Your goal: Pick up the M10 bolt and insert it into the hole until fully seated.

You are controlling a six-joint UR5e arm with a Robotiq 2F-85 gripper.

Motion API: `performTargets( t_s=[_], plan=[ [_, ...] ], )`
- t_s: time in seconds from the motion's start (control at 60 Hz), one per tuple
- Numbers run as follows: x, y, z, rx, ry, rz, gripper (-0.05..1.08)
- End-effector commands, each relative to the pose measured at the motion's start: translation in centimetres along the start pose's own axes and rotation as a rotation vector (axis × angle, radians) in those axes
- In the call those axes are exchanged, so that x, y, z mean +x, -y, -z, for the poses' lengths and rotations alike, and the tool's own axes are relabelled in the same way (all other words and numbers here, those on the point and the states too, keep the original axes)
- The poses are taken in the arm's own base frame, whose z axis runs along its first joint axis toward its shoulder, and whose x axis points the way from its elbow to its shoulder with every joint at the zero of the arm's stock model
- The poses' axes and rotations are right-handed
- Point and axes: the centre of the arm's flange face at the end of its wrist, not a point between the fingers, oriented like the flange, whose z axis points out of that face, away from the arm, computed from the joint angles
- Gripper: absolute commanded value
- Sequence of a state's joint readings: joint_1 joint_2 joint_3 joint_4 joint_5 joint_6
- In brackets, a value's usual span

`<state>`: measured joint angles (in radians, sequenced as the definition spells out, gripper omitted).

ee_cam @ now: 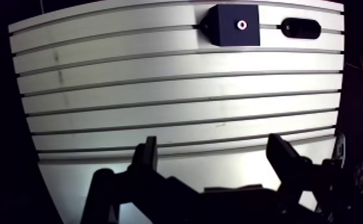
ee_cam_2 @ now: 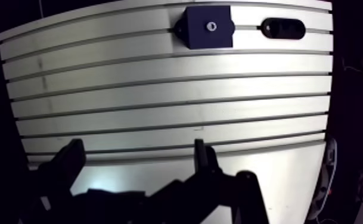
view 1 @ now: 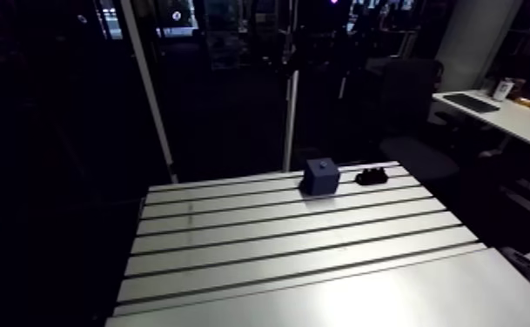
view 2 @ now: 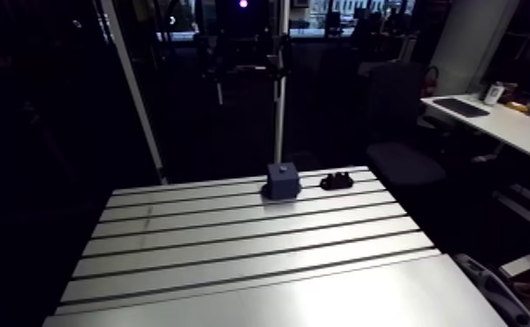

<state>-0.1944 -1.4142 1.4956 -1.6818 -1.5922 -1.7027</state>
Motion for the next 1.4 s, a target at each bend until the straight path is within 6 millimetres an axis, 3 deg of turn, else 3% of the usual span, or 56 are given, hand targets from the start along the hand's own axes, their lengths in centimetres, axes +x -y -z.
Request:
performTargets(
  t_s=[0.017,0.25,0.55,1.4],
  plan=[
    [-2.0,1.8,3.0,0.013,0.016,0.019,0.01],
    [-2.2,2.8,3.4,0.01,0.028,0.045,0.01],
    [-2.2,3.0,5.3,0.012,0.024,0.05,0.01],
    [-1.8,4.7,4.2,0.016,0.044,0.071,0.01]
  ],
)
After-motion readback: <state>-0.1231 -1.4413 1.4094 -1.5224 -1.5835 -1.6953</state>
